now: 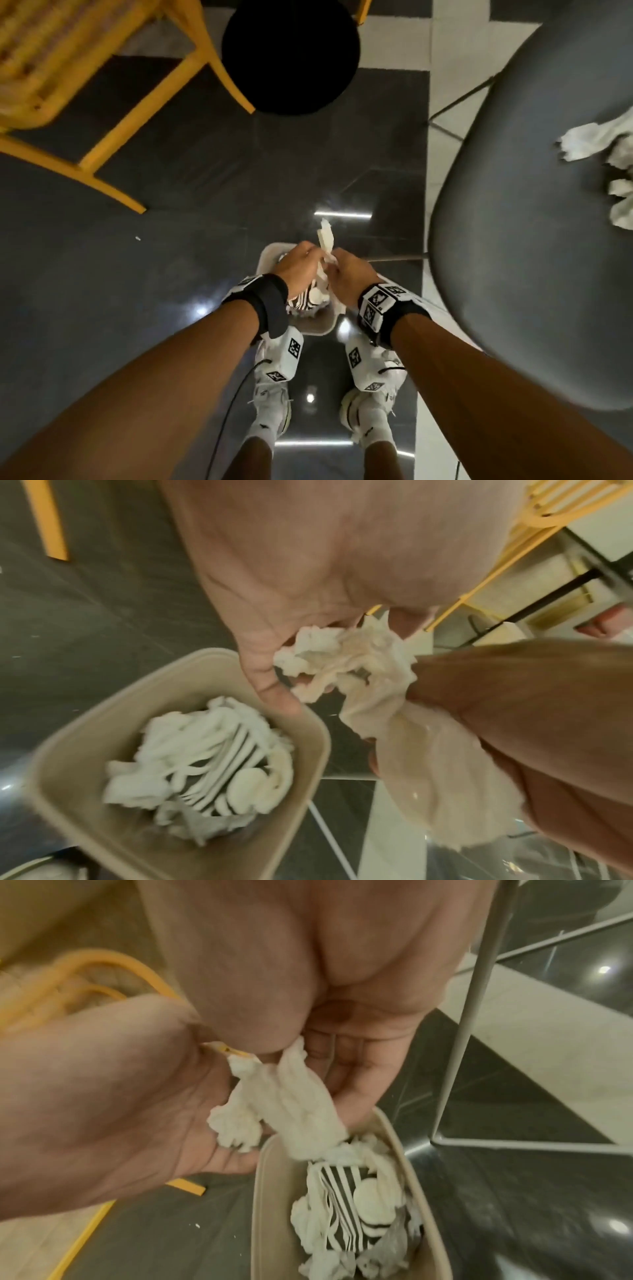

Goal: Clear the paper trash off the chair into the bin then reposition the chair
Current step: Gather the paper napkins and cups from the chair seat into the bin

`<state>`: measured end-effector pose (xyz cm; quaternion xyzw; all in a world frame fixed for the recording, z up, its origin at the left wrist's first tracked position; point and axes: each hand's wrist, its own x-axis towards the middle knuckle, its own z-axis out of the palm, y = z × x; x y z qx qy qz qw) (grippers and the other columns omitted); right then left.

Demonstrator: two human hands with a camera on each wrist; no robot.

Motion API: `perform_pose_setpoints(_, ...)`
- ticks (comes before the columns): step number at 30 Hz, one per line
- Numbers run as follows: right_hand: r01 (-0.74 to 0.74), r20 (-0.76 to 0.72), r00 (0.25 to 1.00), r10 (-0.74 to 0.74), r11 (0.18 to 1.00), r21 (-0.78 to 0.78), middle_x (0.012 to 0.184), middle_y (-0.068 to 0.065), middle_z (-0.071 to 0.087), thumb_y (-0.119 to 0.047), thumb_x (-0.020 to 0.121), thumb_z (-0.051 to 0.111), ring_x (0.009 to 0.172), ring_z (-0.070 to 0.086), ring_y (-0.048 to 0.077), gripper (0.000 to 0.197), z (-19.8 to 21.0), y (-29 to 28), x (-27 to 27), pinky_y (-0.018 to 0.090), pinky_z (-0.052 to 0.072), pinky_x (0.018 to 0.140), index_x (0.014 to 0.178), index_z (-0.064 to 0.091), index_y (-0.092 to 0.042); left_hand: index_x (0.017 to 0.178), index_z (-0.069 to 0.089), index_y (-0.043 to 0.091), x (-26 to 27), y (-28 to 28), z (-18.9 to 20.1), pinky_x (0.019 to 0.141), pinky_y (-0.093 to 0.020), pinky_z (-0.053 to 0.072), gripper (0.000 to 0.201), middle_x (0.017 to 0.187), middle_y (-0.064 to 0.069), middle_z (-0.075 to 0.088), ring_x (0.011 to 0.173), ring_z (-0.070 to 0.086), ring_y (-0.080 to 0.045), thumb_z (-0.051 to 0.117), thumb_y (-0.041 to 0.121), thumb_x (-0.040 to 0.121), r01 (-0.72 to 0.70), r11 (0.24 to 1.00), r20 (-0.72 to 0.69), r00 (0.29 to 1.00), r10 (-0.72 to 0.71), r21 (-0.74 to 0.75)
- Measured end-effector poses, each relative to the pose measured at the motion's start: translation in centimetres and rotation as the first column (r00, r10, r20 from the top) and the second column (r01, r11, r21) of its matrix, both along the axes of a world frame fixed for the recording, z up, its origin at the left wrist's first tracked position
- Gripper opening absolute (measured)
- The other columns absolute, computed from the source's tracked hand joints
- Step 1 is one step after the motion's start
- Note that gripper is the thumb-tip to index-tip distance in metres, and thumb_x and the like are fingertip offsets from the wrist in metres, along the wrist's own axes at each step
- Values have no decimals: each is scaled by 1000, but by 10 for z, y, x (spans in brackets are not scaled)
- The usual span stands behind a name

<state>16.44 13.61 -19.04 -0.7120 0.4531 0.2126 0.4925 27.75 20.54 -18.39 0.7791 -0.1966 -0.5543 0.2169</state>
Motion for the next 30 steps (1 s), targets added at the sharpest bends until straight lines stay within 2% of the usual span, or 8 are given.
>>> perform_pose_setpoints(3,-88,-89,992,91,995,36,125,6,67,-27,102,42,110,65,25,32,-60,30,24,34,52,96,125,61,-18,132,58,9,25,39,-54,103,-37,42,41,135,-13,57,124,54,-30,36,14,98,34,994,3,999,-34,108)
perform_pose_setpoints(6,-170,-205,962,179,983,64,136,13,61,-29,103,44,124,58,32,37,-108,57,36,35,46,100,135,53,-13,149,39,16,32,69,-103,112,-34,38,61,149,-2,46,138,44,-24,43,14,88,80,978,-25,997,-76,194)
perform_pose_setpoints(9,-50,-275,959,64,997,57,139,17,57,-39,101,48,127,55,36,49,-132,72,38,37,45,102,139,46,-8,159,19,27,33,85,-124,113,-28,30,77,160,2,31,148,30,-21,45,-1,92,43,986,-77,997,-31,158)
perform_pose_setpoints(12,10,-306,952,18,996,88,137,17,58,-37,99,50,123,57,38,47,-126,78,30,39,48,99,137,48,-9,158,21,30,38,95,-122,119,-29,27,79,163,1,27,149,28,-20,41,-6,90,-49,985,-110,992,68,167)
perform_pose_setpoints(17,-46,-270,960,75,993,112,137,9,60,-27,101,46,124,58,33,36,-59,54,10,35,47,104,134,59,-19,148,45,25,52,73,-71,107,-30,42,59,145,-1,54,133,51,-23,45,4,93,16,996,-22,1000,-14,86)
perform_pose_setpoints(22,66,-140,989,-51,992,106,106,10,74,-27,93,53,101,70,31,24,20,3,-11,47,55,95,101,74,-18,133,56,17,67,10,1,104,-34,46,42,135,-6,62,123,57,-27,46,8,93,213,971,124,966,-226,107)
perform_pose_setpoints(27,317,29,947,-320,945,78,83,4,76,-30,79,50,81,75,23,20,73,-40,-35,47,60,86,80,69,-24,113,62,25,47,-65,56,94,-35,53,30,111,-6,72,104,67,-28,45,18,91,362,932,267,899,-348,-1)
perform_pose_setpoints(30,469,86,878,-471,882,47,78,10,75,-35,71,47,80,73,31,21,89,-85,-82,54,59,85,70,67,-30,111,62,27,-1,-133,93,85,-39,57,26,102,-4,72,93,68,-27,44,24,92,470,879,300,853,-428,-83)
